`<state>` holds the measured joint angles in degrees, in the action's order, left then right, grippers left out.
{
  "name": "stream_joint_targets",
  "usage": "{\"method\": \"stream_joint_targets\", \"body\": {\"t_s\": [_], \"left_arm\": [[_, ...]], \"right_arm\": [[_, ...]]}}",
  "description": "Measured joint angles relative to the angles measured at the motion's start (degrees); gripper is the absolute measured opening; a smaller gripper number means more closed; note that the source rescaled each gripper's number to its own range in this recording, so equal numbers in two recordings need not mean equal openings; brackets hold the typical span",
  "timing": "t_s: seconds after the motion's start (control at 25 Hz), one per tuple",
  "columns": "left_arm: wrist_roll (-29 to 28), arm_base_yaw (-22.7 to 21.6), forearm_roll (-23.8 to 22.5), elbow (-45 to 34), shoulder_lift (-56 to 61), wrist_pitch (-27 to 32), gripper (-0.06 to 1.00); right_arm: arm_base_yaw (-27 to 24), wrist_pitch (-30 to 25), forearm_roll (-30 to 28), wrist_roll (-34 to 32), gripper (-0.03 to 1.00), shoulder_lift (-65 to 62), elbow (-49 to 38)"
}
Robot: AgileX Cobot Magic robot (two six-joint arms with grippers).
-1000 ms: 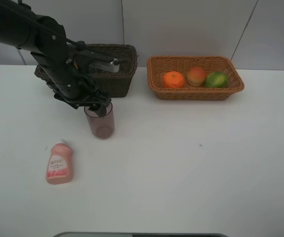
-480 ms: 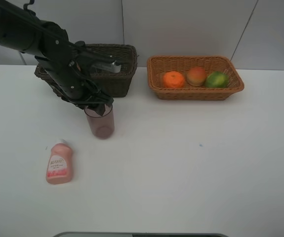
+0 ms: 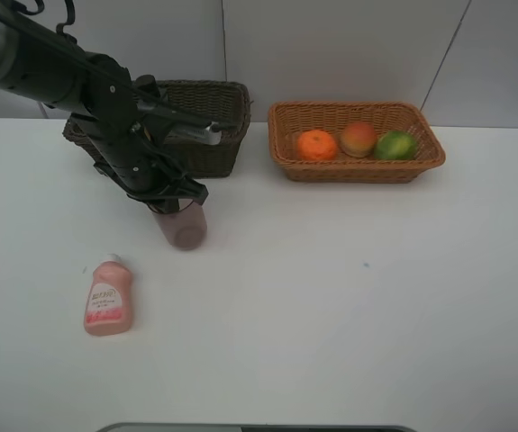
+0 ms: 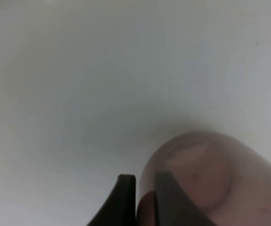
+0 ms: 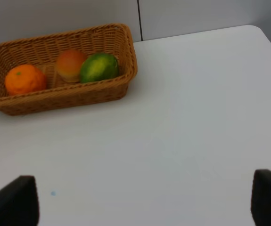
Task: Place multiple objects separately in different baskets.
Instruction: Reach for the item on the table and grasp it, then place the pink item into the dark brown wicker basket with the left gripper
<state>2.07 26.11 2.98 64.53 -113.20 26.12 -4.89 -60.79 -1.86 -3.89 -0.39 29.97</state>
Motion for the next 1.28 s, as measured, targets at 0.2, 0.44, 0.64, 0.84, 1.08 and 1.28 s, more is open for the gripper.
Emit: {"method": "stream_joint_targets", "body": {"t_s": [0.2,0.44,0.64,0.84,1.08,1.28], "left_arm": [[0.0,0.0,0.0,0.0,0.0,0.0,0.0],[0.0,0.0,0.0,0.0,0.0,0.0,0.0],[0.0,0.0,0.0,0.0,0.0,0.0,0.0],[-2.1,0.0,-0.1,0.0,0.5,0.0,0.0],[-4.7,0.0,-0.6,-0.1,5.7,0.8,0.0],[-9.8,-1.3,-0.9,-0.1,10.9,2.8,0.0]], "right_arm": [[0.0,0.0,0.0,0.0,1.0,0.0,0.0],[0.0,0.0,0.0,0.0,1.0,0.0,0.0],[0.0,0.0,0.0,0.0,1.0,0.0,0.0],[0.0,0.0,0.0,0.0,1.0,0.0,0.0],[0.0,0.0,0.0,0.0,1.0,0.0,0.0],[0.0,0.0,0.0,0.0,1.0,0.0,0.0]]}}
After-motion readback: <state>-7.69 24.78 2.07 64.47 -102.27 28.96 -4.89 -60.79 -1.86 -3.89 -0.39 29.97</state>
